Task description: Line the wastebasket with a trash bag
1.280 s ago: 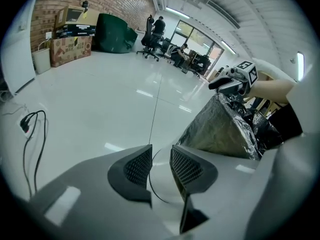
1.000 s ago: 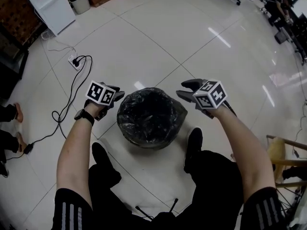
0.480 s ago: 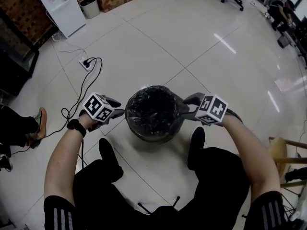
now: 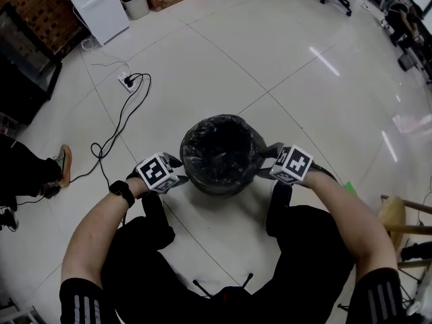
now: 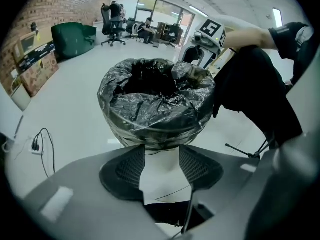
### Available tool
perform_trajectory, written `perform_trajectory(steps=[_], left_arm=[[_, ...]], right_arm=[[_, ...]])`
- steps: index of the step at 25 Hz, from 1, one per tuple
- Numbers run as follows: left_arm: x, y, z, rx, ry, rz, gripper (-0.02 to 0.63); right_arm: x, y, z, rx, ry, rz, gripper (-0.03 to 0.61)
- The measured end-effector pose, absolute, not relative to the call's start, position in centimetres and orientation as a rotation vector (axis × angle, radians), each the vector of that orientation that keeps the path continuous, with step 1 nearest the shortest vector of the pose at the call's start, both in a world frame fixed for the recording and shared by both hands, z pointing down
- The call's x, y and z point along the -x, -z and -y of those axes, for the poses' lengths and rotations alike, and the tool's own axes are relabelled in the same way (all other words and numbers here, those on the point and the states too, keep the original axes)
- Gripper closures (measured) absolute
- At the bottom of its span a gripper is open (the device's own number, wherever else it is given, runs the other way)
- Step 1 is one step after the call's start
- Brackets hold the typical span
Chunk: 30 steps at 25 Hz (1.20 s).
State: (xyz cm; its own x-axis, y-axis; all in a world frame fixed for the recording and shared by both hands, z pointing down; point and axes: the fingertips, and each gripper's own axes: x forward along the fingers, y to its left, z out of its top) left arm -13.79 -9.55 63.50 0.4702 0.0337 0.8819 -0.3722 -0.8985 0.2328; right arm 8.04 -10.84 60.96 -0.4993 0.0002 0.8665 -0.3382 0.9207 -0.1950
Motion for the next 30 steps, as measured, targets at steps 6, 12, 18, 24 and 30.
perform_trajectory(steps=[6, 12, 18, 24, 30], left_arm=[[12.9, -64.5, 9.4, -2.321, -1.404, 0.254, 0.405], [13.1, -65.6, 9.7, -2.329, -1.374, 0.265, 0.405], [13.1, -65.6, 9.8, -2.31, -1.397, 0.26, 0.405], [13.3, -65.9, 9.8, -2.321, -1.408, 0.261, 0.405], [16.0, -65.7, 9.3, -2.252, -1.471, 0.299, 0.405]], right_arm=[[-8.1, -62.6, 10.7, -0.229, -0.411, 2.035, 0.325], [-7.4, -64.8, 10.6, -0.235, -0.393, 2.02, 0.325], [-7.2, -65.2, 10.9, -0.238, -0.393, 2.012, 0.325], [-7.7, -65.0, 10.7, -0.223, -0.408, 1.999, 0.325], [-9.7, -62.4, 11.7, -0.299, -0.44, 1.997, 0.325]])
